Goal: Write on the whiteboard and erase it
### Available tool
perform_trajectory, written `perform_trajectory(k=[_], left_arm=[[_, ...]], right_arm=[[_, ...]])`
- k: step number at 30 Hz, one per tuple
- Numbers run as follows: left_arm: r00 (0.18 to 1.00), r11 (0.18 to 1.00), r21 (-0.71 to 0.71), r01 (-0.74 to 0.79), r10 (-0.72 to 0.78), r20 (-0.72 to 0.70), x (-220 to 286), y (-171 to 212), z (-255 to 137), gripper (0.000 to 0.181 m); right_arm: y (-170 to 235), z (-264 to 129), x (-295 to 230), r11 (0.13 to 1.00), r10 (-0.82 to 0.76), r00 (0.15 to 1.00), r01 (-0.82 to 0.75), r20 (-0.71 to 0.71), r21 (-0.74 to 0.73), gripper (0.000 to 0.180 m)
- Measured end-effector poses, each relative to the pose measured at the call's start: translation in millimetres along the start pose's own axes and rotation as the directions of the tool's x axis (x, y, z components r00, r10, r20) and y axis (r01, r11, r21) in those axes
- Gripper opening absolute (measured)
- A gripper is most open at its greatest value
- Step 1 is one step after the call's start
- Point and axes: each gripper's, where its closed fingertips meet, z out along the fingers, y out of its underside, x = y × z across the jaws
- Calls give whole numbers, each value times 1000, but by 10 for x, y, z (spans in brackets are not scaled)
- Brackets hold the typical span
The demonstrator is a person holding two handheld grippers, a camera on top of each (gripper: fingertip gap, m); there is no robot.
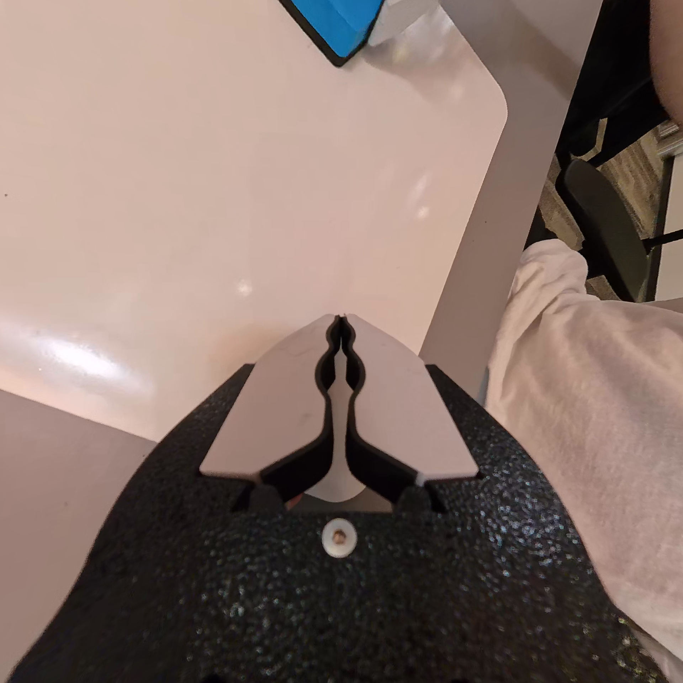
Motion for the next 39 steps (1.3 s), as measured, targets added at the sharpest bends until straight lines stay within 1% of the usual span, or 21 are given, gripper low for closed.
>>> perform_trajectory(k=[2, 5, 6, 8, 10, 13, 14, 15, 17, 19, 21, 23, 24, 26, 28, 30, 32, 33, 35, 37, 39], left_arm=[[1000, 1000, -5, -3, 3, 9, -2, -1, 7, 0], [1000, 1000, -5, -3, 3, 9, 0, -3, 10, 0], [1000, 1000, -6, -3, 3, 8, 0, -3, 11, 0], [1000, 1000, -5, -4, 4, 12, -2, -9, 15, 0], [1000, 1000, -4, -6, 6, 17, -3, -16, 20, 0], [1000, 1000, -3, -7, 7, 19, -2, -14, 20, 0], [1000, 1000, -4, -6, 6, 17, 0, -14, 21, 0], [1000, 1000, -5, -4, 4, 16, 1, -15, 21, 0], [1000, 1000, -5, -3, 3, 16, -1, -16, 23, 0], [1000, 1000, -3, -6, 6, 21, -1, -17, 23, 0], [1000, 1000, -2, -6, 6, 22, -2, -18, 23, 0], [1000, 1000, -4, -4, 4, 17, 1, -19, 25, 0], [1000, 1000, -5, -3, 3, 15, 1, -21, 28, 0], [1000, 1000, -5, -6, 6, 18, 1, -26, 32, 0], [1000, 1000, -2, -10, 10, 26, -1, -27, 33, 0], [999, 1000, -1, -12, 12, 30, -2, -27, 33, 0], [1000, 1000, -2, -11, 11, 28, -1, -27, 33, 0], [1000, 1000, -3, -9, 9, 24, -2, -28, 34, 0], [1000, 1000, -3, -8, 8, 25, -3, -33, 38, 0], [999, 1000, -2, -13, 13, 31, -4, -36, 40, 0], [999, 1000, 0, -13, 13, 32, -4, -37, 40, 0]], right_arm=[[-22, 21, -18, 998, 51, 999, -52, 17, 23, 51], [-56, 43, -202, 997, -70, 997, 71, 25, -22, 51], [-57, 44, -192, 998, -60, 998, 61, 33, -25, 51], [-49, 45, 4, 1000, 25, 1000, -25, -5, 13, 51], [-71, 45, 52, 991, 124, 992, -126, 25, 55, 51], [-115, 83, -184, 997, -73, 997, 73, 28, -1, 51], [-107, 77, -202, 996, -90, 995, 91, 31, -25, 51], [-85, 68, -148, 997, -75, 997, 76, 21, -34, 51], [25, 21, 169, 998, 55, 996, -56, -65, -16, 51], [47, -11, 191, 981, 182, 983, -182, 7, 67, 51], [23, 2, -52, 997, 44, 997, -47, 56, 63, 51], [62, -16, -209, 996, -86, 995, 85, 54, 9, 51], [119, -44, -173, 997, -68, 997, 69, 46, -24, 52], [281, -118, 128, 997, 67, 997, -68, -48, -26, 51], [337, -166, 217, 974, 215, 976, -214, -15, 75, 51], [337, -168, 7, 990, 114, 993, -116, 26, 85, 51], [384, -203, -308, 999, -34, 995, 31, 98, 29, 52], [457, -236, -303, 998, -57, 996, 58, 75, -16, 52], [585, -291, -72, 998, 48, 999, -48, -17, -30, 52], [583, -305, -3, 980, 185, 983, -186, 9, 73, 51], [522, -287, -256, 994, 84, 992, -90, 91, 65, 51]])
